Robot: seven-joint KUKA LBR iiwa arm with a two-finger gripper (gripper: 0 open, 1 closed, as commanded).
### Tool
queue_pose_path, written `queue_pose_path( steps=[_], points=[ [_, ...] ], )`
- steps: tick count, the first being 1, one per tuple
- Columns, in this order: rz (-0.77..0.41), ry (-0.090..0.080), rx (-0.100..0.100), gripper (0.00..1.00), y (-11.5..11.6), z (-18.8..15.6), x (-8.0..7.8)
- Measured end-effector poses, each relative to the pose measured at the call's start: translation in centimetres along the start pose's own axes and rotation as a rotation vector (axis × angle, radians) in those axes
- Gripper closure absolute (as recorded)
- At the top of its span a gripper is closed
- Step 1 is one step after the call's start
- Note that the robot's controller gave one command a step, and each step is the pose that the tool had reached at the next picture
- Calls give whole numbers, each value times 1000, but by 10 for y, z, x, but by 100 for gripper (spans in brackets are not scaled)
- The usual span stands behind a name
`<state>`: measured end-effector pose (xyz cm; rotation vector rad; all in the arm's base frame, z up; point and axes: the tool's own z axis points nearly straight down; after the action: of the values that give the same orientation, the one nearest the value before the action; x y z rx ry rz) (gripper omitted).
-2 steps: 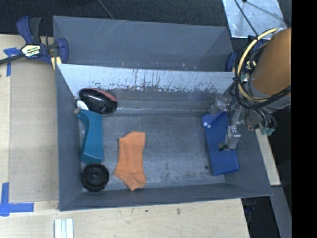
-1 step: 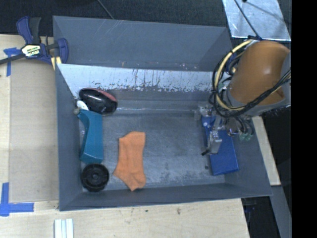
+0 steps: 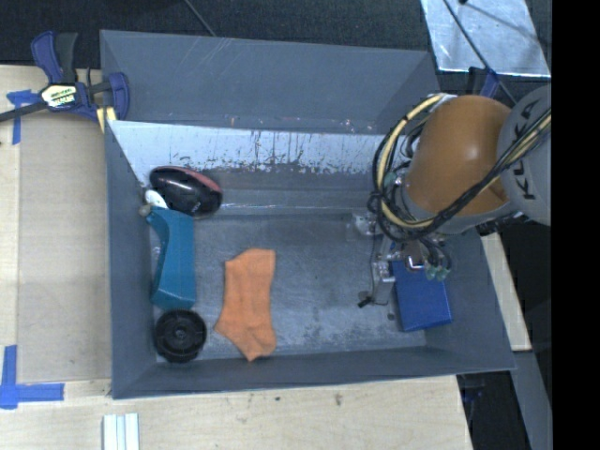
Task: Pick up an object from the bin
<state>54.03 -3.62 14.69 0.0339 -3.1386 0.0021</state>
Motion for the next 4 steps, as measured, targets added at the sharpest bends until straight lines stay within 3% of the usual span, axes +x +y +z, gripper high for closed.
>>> queue_pose_path(
  steps=[1,2,3,4],
  points=[
    [-114,-7,-1,0,39,-1,-16],
    [-66,-12,-2,0,84,46,-28],
    [-106,-5,-4,0,93,77,-35],
    [-145,-6,1,0,127,76,-31]
  ],
)
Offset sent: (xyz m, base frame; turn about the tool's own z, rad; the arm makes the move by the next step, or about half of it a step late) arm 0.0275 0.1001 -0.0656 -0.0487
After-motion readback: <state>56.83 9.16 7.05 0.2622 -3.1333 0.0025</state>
